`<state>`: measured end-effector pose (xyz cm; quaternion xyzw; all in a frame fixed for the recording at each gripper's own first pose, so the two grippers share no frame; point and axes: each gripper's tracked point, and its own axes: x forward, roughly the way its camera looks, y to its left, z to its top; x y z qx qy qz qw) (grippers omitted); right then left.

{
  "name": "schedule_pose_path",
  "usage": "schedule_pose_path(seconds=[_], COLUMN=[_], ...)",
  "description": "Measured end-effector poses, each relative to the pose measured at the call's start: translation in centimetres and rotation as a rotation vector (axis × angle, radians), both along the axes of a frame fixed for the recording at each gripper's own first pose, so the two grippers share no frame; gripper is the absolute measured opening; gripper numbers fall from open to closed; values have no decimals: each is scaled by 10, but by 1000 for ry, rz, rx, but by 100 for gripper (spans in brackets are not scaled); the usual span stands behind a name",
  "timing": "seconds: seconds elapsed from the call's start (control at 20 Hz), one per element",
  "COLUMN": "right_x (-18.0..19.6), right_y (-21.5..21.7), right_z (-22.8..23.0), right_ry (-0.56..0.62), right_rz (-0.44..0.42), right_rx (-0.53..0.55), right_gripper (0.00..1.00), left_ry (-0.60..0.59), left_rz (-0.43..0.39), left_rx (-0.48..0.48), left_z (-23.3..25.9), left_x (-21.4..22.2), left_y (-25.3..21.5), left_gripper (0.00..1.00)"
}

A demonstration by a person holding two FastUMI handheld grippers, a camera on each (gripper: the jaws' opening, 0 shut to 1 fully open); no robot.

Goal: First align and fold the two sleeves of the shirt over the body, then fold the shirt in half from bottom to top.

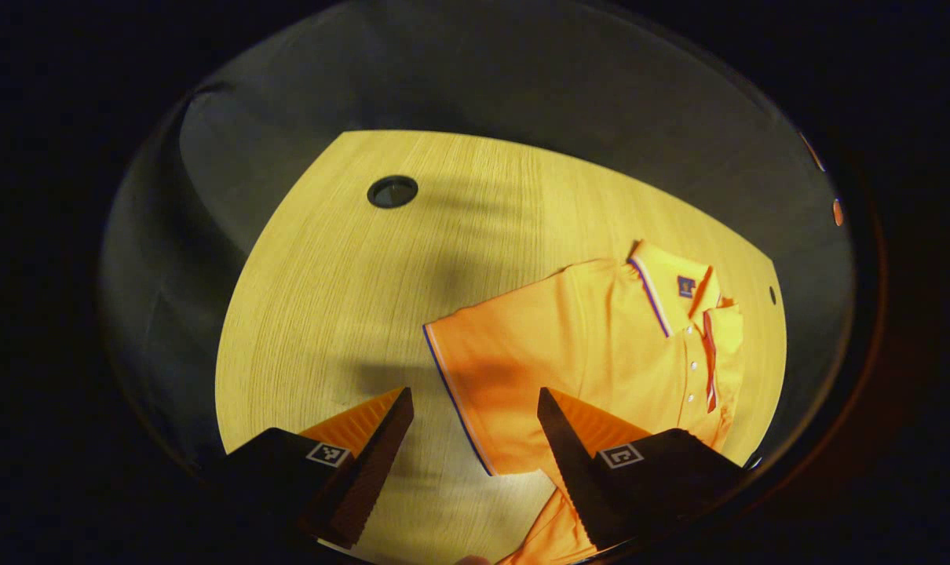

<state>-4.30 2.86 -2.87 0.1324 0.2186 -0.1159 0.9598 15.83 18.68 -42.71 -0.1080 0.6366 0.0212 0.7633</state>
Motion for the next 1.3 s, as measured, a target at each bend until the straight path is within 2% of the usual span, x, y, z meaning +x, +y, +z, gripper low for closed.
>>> schedule_pose_path(seconds=[0.2, 0.35, 0.45, 0.55, 0.6, 0.75, 0.8, 0.85, 0.9, 1.3], right_x=[-14, -18, -22, -25, -25, -29, -31, -32, -31, -30], right_y=[-9, -5, -9, -12, -12, -17, -18, -21, -23, -38], right_z=[-5, -5, -7, -10, -10, -16, -16, -16, -18, -18], right_ry=[9, 13, 23, 31, 31, 39, 37, 38, 36, 17], right_rz=[-38, -31, -35, -47, -51, -64, -64, -67, -66, -48], right_rx=[8, 11, -7, -11, -4, 11, 13, 15, 16, 31], right_gripper=[93, 93, 93, 93, 93, 93, 93, 93, 93, 93], left_ry=[74, 96, 90, 90, 85, 57, 34, 12, -17, -199], left_rz=[-35, -69, -92, -114, -124, -129, -117, -118, -131, -327], left_rx=[58, 97, 86, 72, 63, 22, 18, 1, -17, -13], left_z=[-20, -30, -31, -27, -29, -29, -22, -17, -9, 58], left_x=[-2, 2, 7, 6, 8, 9, 13, 16, 18, 53], left_y=[2, 3, -2, -6, -10, -18, -18, -22, -26, -76], left_gripper=[98, 97, 97, 81, 78, 12, 14, 6, 6, 6])
